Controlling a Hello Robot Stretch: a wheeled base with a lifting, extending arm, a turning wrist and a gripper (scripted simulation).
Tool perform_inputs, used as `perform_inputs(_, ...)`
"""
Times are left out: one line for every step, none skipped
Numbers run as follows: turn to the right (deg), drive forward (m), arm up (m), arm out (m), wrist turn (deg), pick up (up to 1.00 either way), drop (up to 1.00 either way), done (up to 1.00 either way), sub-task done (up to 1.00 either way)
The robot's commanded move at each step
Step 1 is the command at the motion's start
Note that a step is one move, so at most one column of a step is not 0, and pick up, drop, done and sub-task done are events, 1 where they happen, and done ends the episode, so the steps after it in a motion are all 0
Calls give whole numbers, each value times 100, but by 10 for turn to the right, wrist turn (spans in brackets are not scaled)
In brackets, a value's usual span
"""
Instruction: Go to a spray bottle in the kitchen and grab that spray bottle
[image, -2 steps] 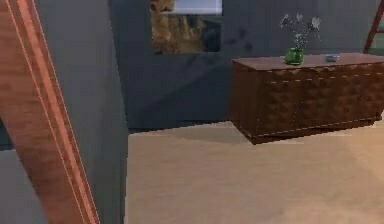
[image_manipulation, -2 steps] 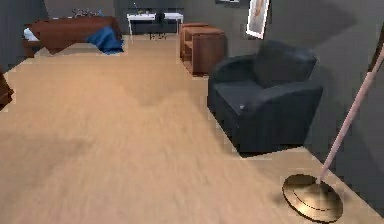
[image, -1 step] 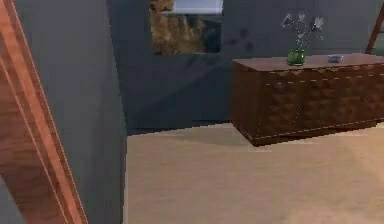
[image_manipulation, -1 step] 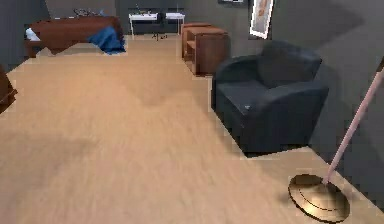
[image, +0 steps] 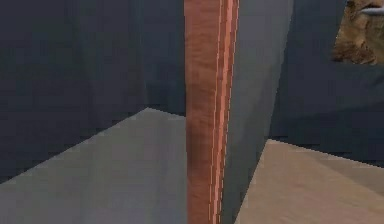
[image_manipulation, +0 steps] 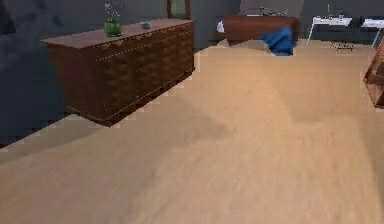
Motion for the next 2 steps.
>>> perform_inputs(-450, 0, 0, 0, 0, 0, 0, 0, 0)
perform_inputs(-30, 0, 0, 0, 0, 0, 0, 0, 0)
